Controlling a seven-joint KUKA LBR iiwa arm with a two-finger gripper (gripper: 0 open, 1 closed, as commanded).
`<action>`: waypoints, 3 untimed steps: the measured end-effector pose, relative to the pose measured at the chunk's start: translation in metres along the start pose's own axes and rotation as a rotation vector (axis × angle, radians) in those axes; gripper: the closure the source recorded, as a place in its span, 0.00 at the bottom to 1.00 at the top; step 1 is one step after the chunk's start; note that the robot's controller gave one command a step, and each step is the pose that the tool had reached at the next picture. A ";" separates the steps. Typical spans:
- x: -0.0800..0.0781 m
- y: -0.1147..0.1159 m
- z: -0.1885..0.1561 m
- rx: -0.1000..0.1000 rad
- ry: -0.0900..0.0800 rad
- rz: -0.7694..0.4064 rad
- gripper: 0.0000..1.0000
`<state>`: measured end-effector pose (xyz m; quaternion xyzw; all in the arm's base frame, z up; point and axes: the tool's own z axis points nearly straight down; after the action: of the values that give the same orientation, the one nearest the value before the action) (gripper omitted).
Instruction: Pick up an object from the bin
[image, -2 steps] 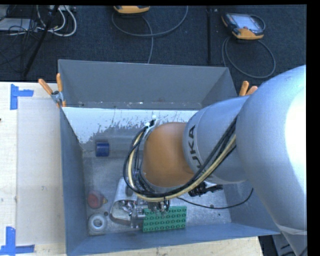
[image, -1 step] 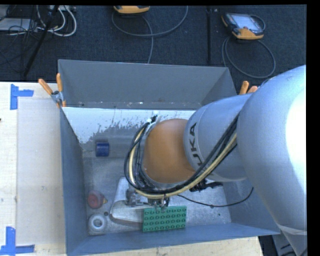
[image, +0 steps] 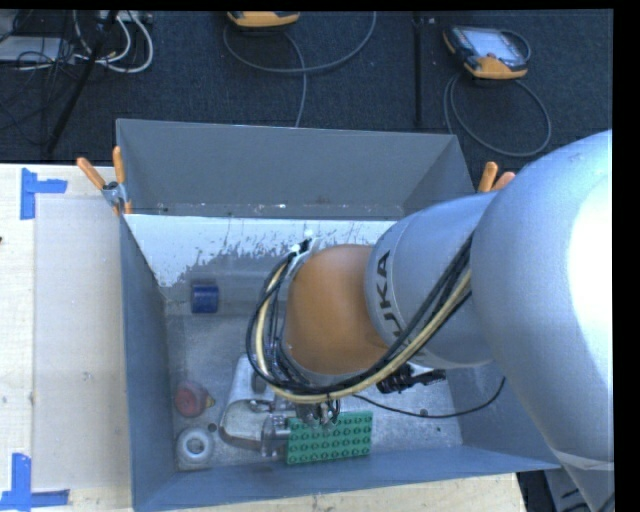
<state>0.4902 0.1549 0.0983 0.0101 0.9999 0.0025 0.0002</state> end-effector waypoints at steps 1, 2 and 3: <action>-0.010 -0.018 0.003 -0.005 -0.031 -0.047 0.00; -0.018 -0.019 -0.002 -0.010 -0.059 -0.041 1.00; -0.009 -0.018 0.002 -0.006 -0.024 -0.045 0.00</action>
Offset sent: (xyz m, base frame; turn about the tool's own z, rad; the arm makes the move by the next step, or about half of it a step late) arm 0.0037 -0.0567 -0.0283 -0.0749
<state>0.4985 0.1365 0.0958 -0.0124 0.9998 0.0054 0.0124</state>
